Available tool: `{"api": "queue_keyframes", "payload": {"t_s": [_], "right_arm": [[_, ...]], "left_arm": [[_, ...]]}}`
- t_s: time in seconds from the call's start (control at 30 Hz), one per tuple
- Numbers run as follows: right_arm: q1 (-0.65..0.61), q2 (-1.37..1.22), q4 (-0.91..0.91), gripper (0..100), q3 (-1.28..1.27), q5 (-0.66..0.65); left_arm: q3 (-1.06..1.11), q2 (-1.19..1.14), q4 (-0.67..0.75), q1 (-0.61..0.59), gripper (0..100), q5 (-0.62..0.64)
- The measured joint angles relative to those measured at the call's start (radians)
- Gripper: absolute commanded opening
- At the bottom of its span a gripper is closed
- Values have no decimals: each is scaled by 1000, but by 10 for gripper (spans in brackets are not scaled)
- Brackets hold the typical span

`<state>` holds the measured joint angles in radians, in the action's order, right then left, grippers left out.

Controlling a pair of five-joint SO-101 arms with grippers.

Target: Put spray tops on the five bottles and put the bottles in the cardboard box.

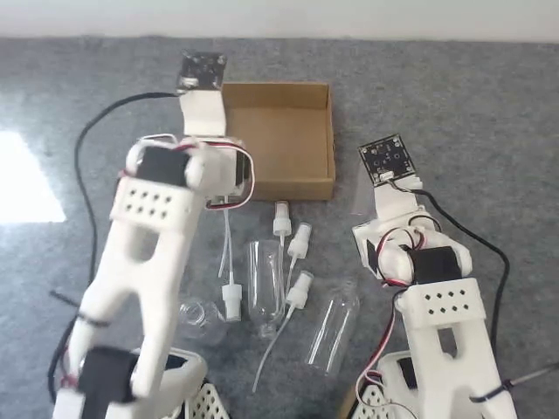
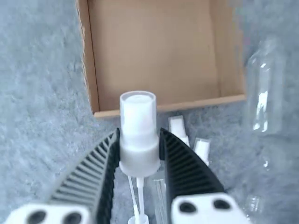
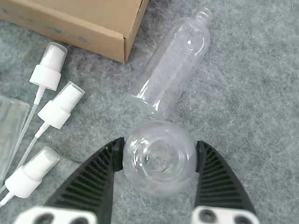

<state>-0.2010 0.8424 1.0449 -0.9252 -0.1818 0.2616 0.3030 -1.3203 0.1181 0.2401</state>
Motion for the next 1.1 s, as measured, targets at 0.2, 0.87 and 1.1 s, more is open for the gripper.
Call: {"api": "queue_keyframes", "payload": {"t_s": [0.2, 0.87, 1.1], "right_arm": [[6, 84, 29, 122, -2, 0], [-299, 371, 74, 121, 28, -51], [-408, 371, 2, 121, 38, -126]], "left_arm": [[0, 150, 15, 0, 13, 25], [0, 480, 137, 0, 13, 207], [0, 542, 207, -26, 12, 269]]}}
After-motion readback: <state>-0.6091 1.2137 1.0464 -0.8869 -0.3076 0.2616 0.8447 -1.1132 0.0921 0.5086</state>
